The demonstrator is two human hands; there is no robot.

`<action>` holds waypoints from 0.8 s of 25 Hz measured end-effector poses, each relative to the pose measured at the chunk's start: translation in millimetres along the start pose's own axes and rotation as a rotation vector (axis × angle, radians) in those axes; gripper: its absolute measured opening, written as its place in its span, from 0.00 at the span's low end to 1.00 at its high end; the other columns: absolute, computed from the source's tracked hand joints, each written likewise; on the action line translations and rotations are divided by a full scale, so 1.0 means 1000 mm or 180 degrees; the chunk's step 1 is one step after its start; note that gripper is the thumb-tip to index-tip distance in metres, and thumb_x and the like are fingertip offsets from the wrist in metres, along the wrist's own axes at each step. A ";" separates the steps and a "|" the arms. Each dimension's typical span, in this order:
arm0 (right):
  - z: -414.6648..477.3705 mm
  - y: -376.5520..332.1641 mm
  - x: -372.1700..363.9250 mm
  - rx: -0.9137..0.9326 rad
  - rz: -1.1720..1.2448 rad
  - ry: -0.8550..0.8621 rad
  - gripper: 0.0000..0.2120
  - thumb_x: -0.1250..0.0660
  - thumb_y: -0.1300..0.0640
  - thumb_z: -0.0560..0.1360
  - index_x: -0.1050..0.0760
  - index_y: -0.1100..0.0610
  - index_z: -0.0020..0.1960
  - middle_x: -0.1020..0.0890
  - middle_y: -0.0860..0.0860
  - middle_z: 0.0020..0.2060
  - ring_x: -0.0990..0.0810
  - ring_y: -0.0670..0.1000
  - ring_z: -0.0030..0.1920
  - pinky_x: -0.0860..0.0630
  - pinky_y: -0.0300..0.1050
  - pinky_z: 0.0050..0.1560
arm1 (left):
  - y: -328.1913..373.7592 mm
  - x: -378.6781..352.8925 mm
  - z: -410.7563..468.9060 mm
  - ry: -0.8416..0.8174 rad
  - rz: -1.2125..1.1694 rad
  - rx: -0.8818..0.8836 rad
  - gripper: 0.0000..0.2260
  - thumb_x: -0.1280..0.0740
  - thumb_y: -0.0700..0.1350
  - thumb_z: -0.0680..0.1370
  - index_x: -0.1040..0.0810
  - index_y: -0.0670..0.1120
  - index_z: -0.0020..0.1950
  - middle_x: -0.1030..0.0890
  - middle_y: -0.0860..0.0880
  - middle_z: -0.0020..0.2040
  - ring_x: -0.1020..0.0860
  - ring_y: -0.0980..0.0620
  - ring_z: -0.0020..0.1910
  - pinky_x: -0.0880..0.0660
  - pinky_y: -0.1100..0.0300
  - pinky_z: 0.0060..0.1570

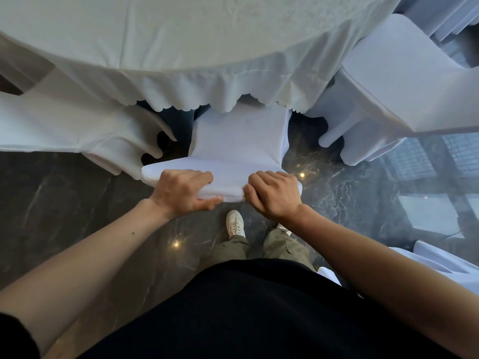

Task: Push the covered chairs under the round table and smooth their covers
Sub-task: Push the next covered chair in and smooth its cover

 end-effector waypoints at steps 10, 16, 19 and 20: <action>0.056 0.031 -0.017 -0.0252 -0.0246 -0.0285 0.18 0.46 0.47 0.78 0.30 0.56 0.35 0.27 0.51 0.27 0.28 0.55 0.26 0.43 0.43 0.28 | -0.045 0.002 0.046 0.0123 0.0054 0.0197 0.30 0.48 0.67 0.77 0.18 0.44 0.41 0.18 0.47 0.31 0.19 0.46 0.30 0.27 0.57 0.27; 0.080 0.051 -0.025 -0.0582 -0.0304 -0.0463 0.20 0.52 0.47 0.78 0.29 0.57 0.38 0.26 0.51 0.29 0.29 0.55 0.28 0.44 0.44 0.29 | -0.066 -0.010 0.067 -0.0335 0.0128 0.0710 0.26 0.46 0.66 0.72 0.21 0.46 0.43 0.20 0.48 0.31 0.23 0.43 0.30 0.34 0.59 0.32; 0.072 0.047 -0.025 -0.0799 -0.0263 -0.0468 0.21 0.53 0.47 0.80 0.28 0.58 0.40 0.25 0.51 0.31 0.30 0.54 0.29 0.40 0.46 0.29 | -0.062 -0.005 0.064 -0.0282 0.0098 0.0799 0.22 0.46 0.64 0.73 0.22 0.48 0.45 0.20 0.49 0.32 0.23 0.44 0.30 0.37 0.60 0.33; 0.069 0.045 -0.025 -0.0833 -0.0241 -0.0513 0.21 0.53 0.47 0.80 0.28 0.58 0.41 0.25 0.52 0.32 0.29 0.54 0.30 0.37 0.48 0.30 | -0.060 -0.004 0.063 -0.0265 0.0081 0.0810 0.22 0.46 0.64 0.74 0.23 0.48 0.47 0.20 0.49 0.33 0.23 0.44 0.30 0.37 0.60 0.33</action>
Point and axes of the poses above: each hand's wrist, its own z-axis towards the middle knuckle, its own x-axis out of the back of the hand, y = z × x, the point moved 8 cm from there along z, towards the middle knuckle
